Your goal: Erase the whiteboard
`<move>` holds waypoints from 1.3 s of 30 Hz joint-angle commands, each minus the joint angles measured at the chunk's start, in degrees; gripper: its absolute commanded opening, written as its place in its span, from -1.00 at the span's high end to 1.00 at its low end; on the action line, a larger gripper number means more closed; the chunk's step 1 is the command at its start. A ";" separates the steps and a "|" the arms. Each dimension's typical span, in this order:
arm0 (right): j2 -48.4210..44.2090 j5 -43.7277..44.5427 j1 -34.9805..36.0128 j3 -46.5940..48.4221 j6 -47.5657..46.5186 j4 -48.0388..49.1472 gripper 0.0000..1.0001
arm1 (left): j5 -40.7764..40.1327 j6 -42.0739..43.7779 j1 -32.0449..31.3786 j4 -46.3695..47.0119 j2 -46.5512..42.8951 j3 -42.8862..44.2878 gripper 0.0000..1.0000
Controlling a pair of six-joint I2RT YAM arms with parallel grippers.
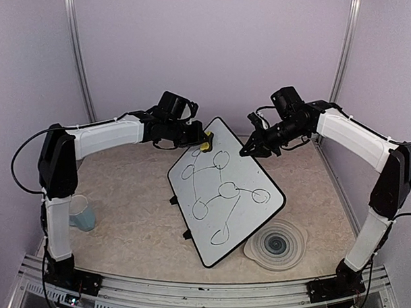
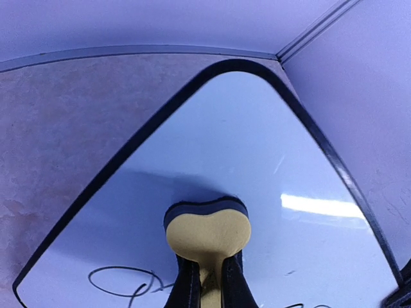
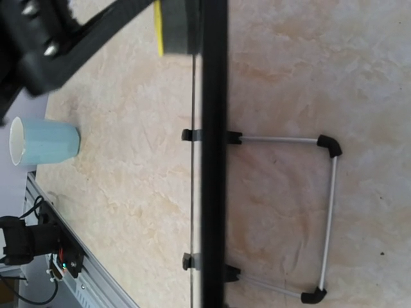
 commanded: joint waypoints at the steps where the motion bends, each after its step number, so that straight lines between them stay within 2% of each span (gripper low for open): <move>1: 0.29 -4.44 2.04 2.15 -6.28 4.86 1.00 | -0.16 -0.50 0.99 0.14 0.89 -6.47 1.00; 7: -1.46 -4.28 1.99 -0.79 -4.20 6.70 1.00 | -2.61 -1.94 1.39 0.91 0.40 -11.63 1.00; 14: -3.92 -4.18 1.95 -4.04 -2.08 8.74 1.00 | -6.78 -7.39 0.97 0.85 -0.84 -15.31 1.00; 17: -4.06 -3.96 1.95 -4.23 -2.07 8.53 1.00 | -5.51 -7.56 0.31 0.61 -0.46 -13.14 1.00; 20: -3.75 -4.13 1.95 -4.13 -1.84 8.58 1.00 | -3.63 -2.66 -3.32 1.04 0.02 -6.45 1.00; 24: -3.72 -4.07 1.91 -3.74 -1.53 8.42 1.00 | 1.05 -0.81 -7.74 0.56 1.72 0.08 1.00; 31: -3.80 -3.59 1.89 -3.16 -2.40 7.49 1.00 | 1.91 -0.20 -11.99 -0.86 3.01 2.90 1.00; 34: -3.81 -3.53 1.82 -2.85 -2.59 7.40 1.00 | 0.56 -2.69 -10.25 0.11 2.21 -0.11 1.00; 39: -4.09 -3.56 1.63 -2.91 -3.02 7.26 1.00 | -2.60 -8.23 -3.50 1.42 0.62 -6.43 1.00</move>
